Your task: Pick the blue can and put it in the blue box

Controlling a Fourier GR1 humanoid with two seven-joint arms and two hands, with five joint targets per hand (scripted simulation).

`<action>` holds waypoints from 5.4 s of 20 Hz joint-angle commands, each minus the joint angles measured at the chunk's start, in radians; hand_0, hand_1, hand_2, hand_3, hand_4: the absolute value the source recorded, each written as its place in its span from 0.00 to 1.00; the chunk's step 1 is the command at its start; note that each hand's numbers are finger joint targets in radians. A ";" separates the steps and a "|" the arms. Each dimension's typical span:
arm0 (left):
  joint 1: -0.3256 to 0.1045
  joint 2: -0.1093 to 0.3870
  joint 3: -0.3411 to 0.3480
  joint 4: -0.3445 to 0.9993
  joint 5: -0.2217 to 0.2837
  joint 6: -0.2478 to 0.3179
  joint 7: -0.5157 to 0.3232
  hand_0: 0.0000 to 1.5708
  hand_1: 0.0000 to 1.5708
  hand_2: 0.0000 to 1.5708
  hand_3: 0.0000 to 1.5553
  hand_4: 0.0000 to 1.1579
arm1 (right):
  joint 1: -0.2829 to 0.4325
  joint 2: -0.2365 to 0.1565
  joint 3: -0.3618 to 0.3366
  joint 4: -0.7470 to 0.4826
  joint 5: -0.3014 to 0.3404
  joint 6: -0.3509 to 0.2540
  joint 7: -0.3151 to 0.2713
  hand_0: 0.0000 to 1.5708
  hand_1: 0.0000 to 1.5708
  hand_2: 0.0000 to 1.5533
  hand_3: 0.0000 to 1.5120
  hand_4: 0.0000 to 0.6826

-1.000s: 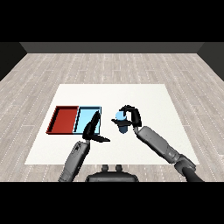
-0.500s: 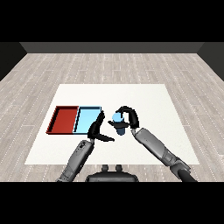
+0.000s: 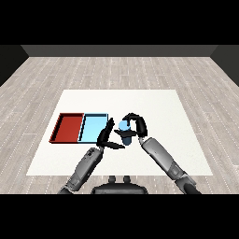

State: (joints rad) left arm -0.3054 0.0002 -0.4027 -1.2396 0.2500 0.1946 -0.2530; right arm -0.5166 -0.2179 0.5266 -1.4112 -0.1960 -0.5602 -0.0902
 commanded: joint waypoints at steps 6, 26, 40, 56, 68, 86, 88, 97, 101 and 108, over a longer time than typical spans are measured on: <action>-0.037 0.000 0.033 0.007 0.020 -0.038 0.045 0.00 0.00 0.00 0.00 0.00 | 0.005 0.133 -0.012 -0.031 0.182 0.026 0.069 0.94 0.94 0.94 0.92 0.89; -0.112 0.000 -0.086 0.215 0.185 -0.025 -0.196 0.00 0.00 0.00 0.00 0.00 | 0.112 0.218 -0.099 -0.006 0.120 0.140 -0.040 0.92 0.92 0.93 0.92 0.88; -0.217 0.000 -0.205 0.253 0.457 0.203 -0.208 1.00 1.00 1.00 0.95 0.65 | 0.069 0.215 -0.028 -0.019 -0.065 0.087 -0.100 0.93 0.93 0.93 0.92 0.92; -0.218 0.000 -0.212 0.306 0.443 0.205 -0.396 1.00 1.00 1.00 0.99 0.97 | 0.085 0.213 -0.043 -0.016 0.008 0.162 -0.037 0.00 0.00 0.00 0.00 0.00; -0.203 0.000 -0.153 0.350 0.378 0.205 -0.410 1.00 1.00 1.00 0.98 0.99 | 0.230 0.175 -0.129 -0.172 -0.010 0.198 -0.085 0.00 0.00 0.00 0.00 0.00; -0.331 0.268 -0.023 0.419 0.199 0.341 -0.106 1.00 1.00 1.00 0.97 0.99 | 0.423 0.122 -0.395 -0.274 -0.231 0.352 -0.189 0.00 0.00 0.00 0.00 0.00; -0.351 0.343 -0.004 0.497 0.191 0.299 -0.083 1.00 1.00 1.00 0.97 0.96 | 0.409 0.133 -0.414 -0.241 -0.253 0.361 -0.196 0.00 0.00 0.00 0.00 0.00; -0.465 0.274 -0.091 0.900 0.071 0.329 0.168 0.57 0.57 0.53 0.54 0.80 | 0.410 0.122 -0.451 -0.175 -0.277 0.405 -0.217 0.00 0.00 0.00 0.00 0.00; -0.483 0.216 -0.101 1.057 0.052 0.300 0.254 0.41 0.41 0.37 0.15 0.79 | 0.422 0.165 -0.438 -0.168 -0.258 0.373 -0.248 0.00 0.00 0.00 0.00 0.00; -0.513 0.207 0.044 1.149 0.139 0.324 0.216 0.89 0.89 0.82 0.25 0.54 | 0.427 0.081 -0.519 -0.117 -0.302 0.469 -0.255 0.00 0.00 0.00 0.00 0.00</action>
State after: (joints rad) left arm -0.8179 0.1810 -0.4206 -0.1493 0.3488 0.5476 -0.0342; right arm -0.1080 -0.0890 0.0517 -1.5183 -0.4638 -0.1352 -0.3597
